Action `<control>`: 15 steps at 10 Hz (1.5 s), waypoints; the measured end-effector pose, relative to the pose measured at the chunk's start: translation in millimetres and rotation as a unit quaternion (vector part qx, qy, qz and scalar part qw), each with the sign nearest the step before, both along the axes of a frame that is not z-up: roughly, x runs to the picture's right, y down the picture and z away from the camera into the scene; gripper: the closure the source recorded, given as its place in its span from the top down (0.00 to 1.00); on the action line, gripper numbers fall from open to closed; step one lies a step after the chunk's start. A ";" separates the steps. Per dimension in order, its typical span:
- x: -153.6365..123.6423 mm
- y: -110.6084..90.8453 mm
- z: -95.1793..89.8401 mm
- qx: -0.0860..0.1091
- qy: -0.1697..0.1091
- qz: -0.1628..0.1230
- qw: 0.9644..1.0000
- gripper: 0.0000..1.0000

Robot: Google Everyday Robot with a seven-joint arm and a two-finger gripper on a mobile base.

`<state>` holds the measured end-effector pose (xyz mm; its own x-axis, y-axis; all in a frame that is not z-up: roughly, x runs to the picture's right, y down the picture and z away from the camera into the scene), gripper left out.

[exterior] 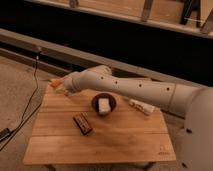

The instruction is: Place the pepper in the ceramic cup

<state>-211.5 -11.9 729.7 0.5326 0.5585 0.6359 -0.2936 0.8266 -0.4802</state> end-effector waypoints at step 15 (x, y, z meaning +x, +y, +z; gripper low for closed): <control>25.1 -64.5 75.2 0.098 0.005 0.002 0.995 0.00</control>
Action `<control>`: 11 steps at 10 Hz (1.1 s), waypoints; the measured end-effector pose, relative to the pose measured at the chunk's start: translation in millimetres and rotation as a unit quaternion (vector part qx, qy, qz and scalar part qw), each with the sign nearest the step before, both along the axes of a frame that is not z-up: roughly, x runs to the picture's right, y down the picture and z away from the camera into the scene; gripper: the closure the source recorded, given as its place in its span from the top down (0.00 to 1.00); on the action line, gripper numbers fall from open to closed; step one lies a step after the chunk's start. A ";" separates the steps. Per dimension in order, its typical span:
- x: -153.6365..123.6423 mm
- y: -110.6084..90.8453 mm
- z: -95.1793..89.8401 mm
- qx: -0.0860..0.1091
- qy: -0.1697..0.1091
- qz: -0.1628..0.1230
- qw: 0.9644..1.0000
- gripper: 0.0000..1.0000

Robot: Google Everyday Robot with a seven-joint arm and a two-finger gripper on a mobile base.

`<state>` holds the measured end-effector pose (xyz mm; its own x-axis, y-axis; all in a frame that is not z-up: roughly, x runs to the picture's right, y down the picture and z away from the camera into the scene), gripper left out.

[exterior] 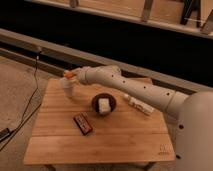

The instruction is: Place the pepper in the ceramic cup

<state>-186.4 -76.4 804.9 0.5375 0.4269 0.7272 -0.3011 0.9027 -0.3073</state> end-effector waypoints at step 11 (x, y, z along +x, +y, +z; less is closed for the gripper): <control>-42.2 -39.0 28.2 0.019 -0.062 -0.006 0.998 0.00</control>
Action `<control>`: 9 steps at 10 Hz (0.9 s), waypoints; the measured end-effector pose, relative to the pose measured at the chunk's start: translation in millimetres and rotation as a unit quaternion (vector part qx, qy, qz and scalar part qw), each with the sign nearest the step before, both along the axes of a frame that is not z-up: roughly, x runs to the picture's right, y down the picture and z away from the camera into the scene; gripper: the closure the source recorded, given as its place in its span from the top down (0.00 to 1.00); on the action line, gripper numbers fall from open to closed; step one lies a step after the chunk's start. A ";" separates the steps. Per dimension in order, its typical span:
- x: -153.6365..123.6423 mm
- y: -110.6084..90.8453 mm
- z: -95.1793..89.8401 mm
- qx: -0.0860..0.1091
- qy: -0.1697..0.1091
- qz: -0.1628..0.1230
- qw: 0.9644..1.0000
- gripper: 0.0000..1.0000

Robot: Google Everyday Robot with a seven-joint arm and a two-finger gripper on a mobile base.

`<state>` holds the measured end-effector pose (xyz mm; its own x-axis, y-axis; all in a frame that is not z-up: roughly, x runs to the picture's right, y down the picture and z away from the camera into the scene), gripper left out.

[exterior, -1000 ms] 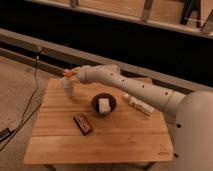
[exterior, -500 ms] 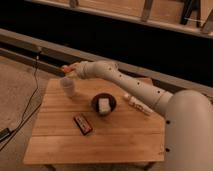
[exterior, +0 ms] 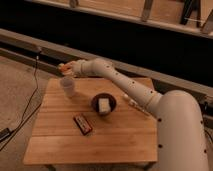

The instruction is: Place the pepper in the ceramic cup

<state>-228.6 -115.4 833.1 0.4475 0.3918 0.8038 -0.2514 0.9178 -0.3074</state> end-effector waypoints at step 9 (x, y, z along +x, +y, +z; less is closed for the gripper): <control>-23.4 10.8 -19.9 -0.034 -0.048 0.002 0.998 0.00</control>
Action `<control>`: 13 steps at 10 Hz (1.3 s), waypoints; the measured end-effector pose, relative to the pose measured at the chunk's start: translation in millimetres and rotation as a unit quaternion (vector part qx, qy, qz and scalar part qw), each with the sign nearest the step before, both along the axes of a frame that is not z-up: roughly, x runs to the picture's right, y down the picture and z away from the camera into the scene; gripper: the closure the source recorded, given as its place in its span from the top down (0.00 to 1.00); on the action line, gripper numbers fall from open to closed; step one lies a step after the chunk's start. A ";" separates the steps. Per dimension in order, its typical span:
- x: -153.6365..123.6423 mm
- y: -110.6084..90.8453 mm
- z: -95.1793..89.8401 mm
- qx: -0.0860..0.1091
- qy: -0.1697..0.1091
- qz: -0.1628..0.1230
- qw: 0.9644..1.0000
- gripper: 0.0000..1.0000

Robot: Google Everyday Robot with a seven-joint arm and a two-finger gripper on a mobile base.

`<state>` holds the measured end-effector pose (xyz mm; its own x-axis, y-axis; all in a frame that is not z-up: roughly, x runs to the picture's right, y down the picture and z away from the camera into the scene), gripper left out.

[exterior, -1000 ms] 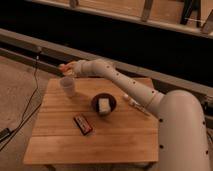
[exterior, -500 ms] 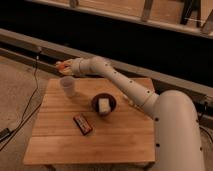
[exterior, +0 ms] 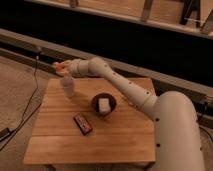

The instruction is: Place the pepper in the ceramic cup

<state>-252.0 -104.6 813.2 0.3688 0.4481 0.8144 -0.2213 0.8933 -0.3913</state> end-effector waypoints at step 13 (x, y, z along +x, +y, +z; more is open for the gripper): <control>8.9 48.0 44.6 -0.087 -0.026 0.015 0.996 0.05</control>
